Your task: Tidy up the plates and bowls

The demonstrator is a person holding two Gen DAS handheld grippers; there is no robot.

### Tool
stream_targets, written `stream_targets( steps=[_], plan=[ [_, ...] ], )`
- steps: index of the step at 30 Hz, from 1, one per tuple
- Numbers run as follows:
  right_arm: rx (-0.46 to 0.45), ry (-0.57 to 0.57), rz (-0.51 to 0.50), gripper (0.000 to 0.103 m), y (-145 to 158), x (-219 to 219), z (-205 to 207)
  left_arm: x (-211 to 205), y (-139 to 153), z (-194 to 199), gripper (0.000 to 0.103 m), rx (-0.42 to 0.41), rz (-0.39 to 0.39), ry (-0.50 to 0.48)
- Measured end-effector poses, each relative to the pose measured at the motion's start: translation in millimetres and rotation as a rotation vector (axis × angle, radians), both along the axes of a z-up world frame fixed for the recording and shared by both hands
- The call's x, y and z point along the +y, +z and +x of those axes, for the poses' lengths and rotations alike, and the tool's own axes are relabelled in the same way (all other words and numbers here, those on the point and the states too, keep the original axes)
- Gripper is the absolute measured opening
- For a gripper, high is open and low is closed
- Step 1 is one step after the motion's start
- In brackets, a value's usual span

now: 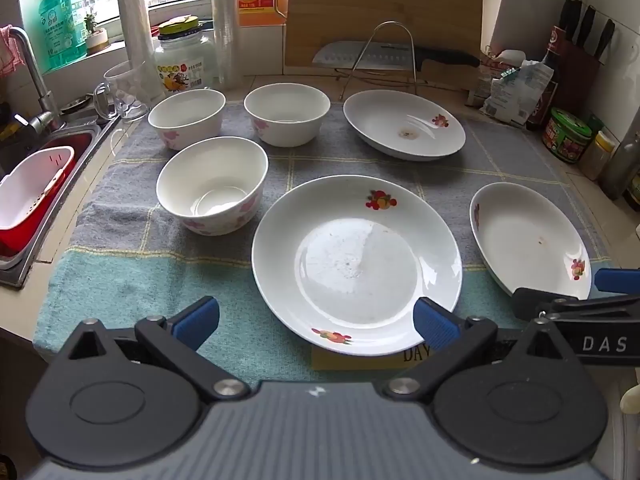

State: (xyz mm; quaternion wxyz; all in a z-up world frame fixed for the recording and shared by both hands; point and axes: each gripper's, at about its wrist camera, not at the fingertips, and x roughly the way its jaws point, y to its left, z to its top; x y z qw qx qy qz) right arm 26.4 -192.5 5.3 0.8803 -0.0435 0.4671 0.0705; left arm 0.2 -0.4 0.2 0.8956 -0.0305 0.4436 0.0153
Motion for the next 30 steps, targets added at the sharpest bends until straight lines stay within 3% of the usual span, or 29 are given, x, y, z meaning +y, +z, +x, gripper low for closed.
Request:
stream_targets(
  steps=[30],
  plan=[
    [-0.018, 0.0, 0.018, 0.103, 6.0, -7.3, -5.5, -5.8, 5.5, -5.7, 0.102, -0.024, 0.016, -0.005]
  ],
)
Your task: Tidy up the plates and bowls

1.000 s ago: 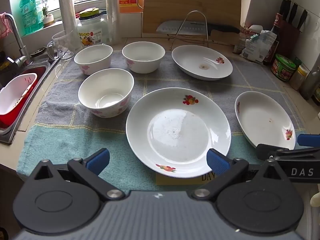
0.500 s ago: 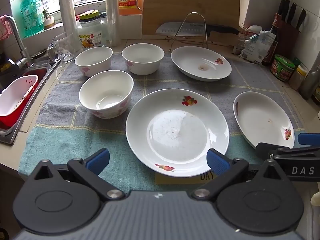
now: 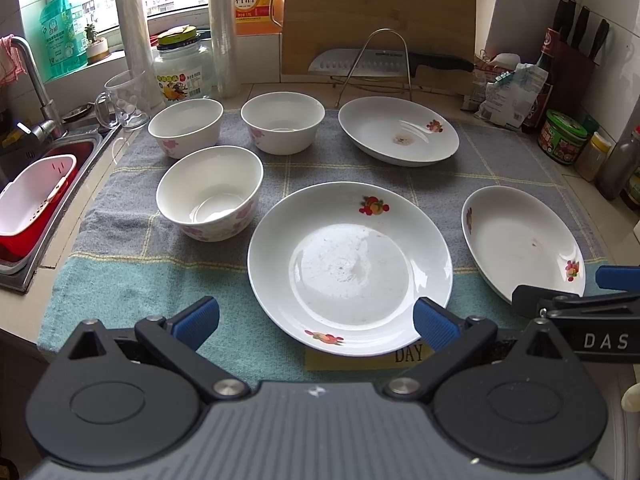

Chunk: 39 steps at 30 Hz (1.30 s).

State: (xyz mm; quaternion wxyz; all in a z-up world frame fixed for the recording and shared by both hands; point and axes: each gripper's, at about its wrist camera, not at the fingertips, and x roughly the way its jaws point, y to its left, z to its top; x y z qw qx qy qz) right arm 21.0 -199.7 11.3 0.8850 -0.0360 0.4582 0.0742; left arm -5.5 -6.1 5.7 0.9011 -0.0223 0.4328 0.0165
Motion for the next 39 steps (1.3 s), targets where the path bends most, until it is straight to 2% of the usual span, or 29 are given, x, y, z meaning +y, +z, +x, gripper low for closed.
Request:
stream_targets(
  steps=[39],
  plan=[
    [-0.017, 0.0, -0.004, 0.103, 4.6, -2.4, -3.2, -2.7, 3.5, -2.0, 0.102, -0.006, -0.004, 0.005]
  ],
)
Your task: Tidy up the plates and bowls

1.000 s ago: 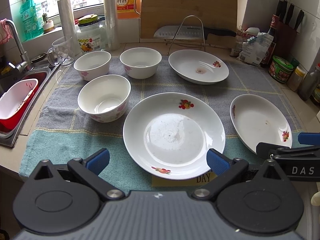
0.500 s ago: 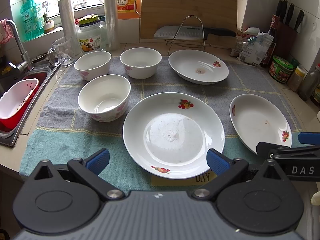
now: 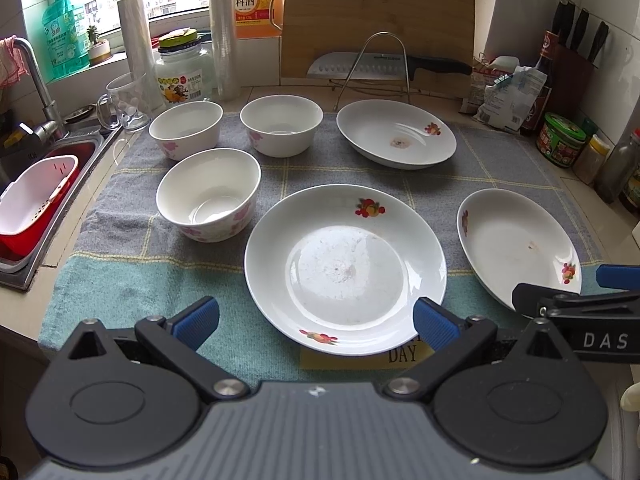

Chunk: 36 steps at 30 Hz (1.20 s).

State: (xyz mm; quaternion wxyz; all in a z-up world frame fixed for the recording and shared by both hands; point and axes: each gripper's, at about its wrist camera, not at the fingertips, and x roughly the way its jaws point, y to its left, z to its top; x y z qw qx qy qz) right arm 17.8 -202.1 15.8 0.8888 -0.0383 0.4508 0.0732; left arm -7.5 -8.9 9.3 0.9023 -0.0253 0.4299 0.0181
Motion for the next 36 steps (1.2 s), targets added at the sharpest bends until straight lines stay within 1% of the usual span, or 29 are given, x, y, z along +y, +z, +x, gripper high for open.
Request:
stream_targets(
  steps=[23, 29, 36],
  plan=[
    [-0.027, 0.024, 0.016, 0.103, 2.2, -11.3, -2.1, -10.0, 2.6, -1.2, 0.102, -0.016, 0.006, 0.005],
    [-0.052, 0.055, 0.026, 0.103, 5.2, -15.0, -4.5, -10.5, 3.7, -2.5, 0.102, -0.036, -0.023, 0.015],
    [-0.094, 0.098, 0.018, 0.103, 4.9, -26.9, -6.4, -17.8, 12.1, -8.5, 0.102, -0.073, -0.072, -0.027]
  ],
)
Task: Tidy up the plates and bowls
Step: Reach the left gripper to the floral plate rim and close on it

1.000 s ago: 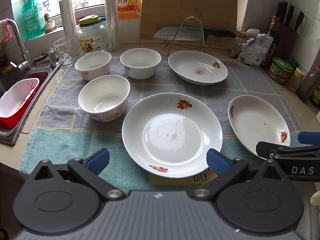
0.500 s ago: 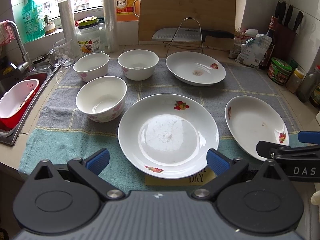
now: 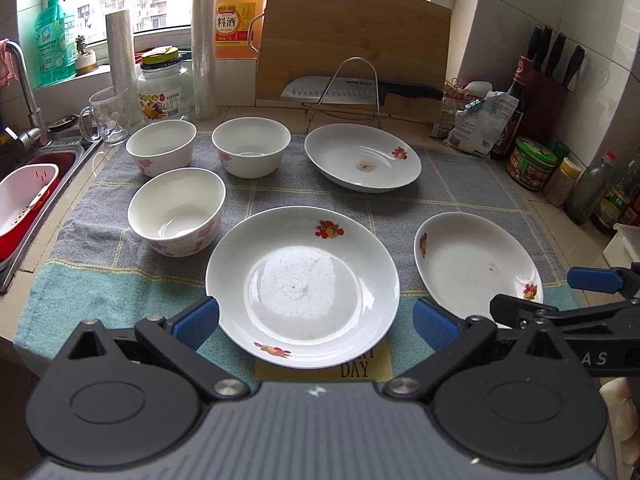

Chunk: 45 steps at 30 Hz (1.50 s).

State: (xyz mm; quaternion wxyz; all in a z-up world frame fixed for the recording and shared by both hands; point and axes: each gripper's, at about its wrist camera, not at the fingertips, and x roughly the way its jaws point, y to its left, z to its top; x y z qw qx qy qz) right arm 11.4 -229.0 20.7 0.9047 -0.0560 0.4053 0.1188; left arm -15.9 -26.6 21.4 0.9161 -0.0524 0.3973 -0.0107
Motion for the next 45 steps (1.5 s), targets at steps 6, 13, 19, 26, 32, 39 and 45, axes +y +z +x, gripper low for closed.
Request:
stream_targets(
  steps=[6, 13, 19, 26, 32, 39, 45],
  plan=[
    [-0.046, 0.036, 0.011, 0.103, -4.6, -16.9, -3.8, -5.8, -3.1, 0.5, 0.102, 0.035, -0.033, -0.012],
    [-0.055, 0.059, 0.037, 0.103, -24.6, -46.7, -6.4, -17.0, -3.7, -1.1, 0.102, 0.02, 0.0, 0.0],
    [0.001, 0.054, 0.057, 0.103, -54.6, -63.9, -1.8, -29.4, -7.6, -1.6, 0.102, 0.041, 0.005, 0.001],
    [0.042, 0.072, 0.038, 0.103, -87.3, -65.1, 8.7, -38.8, -11.2, -3.0, 0.102, 0.054, 0.024, 0.013],
    [0.046, 0.098, 0.024, 0.103, -107.8, -61.9, 19.7, -40.8, -13.2, -3.8, 0.102, 0.063, 0.049, 0.034],
    [0.005, 0.151, 0.008, 0.103, -111.2, -58.9, 28.0, -42.7, -13.7, -1.2, 0.102, 0.022, 0.084, 0.048],
    [-0.039, 0.201, 0.021, 0.103, -114.0, -65.6, 25.7, -49.1, -11.7, 8.8, 0.102, -0.033, 0.079, -0.026]
  ],
)
